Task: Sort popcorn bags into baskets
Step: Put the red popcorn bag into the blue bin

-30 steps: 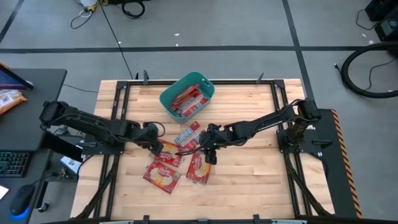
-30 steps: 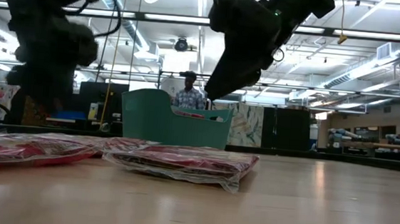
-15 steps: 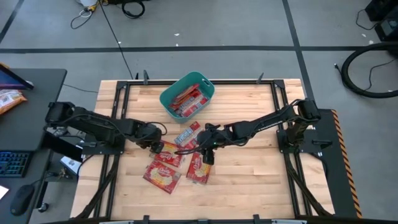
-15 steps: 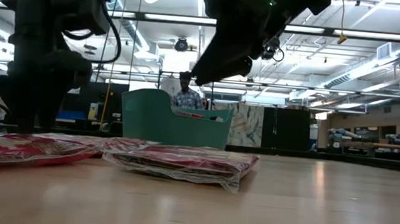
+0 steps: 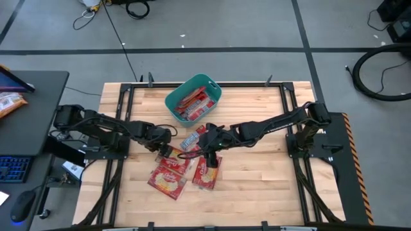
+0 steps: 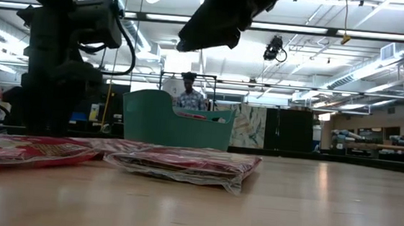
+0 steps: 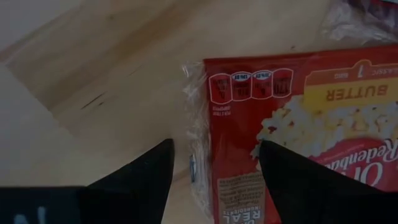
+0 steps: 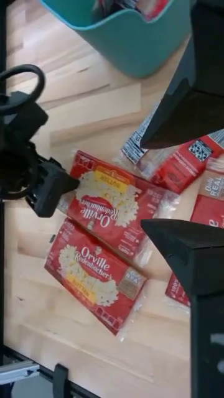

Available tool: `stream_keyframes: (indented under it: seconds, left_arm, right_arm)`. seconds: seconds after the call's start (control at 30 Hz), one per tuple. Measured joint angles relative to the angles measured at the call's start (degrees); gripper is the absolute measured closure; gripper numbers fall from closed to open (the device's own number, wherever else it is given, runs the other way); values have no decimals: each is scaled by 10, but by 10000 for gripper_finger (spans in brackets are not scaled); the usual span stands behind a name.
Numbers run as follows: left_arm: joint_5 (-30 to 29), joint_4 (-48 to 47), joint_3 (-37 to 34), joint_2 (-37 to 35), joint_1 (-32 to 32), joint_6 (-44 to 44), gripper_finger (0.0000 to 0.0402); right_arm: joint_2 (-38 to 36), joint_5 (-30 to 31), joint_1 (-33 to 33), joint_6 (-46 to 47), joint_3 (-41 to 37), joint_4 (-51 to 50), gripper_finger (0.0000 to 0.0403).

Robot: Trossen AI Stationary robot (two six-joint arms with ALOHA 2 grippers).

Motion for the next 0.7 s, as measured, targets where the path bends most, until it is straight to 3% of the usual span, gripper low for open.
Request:
stream_keyframes:
  seconds: [0.17,0.7]
  left_arm:
    - [5,13,-1,1,0,7,181]
    - [-5,13,-4,-5,-1,37,393]
  right_arm:
    - [0,6,0,-21,19,-5,204]
    - [0,96,0,-67,107,-132,204]
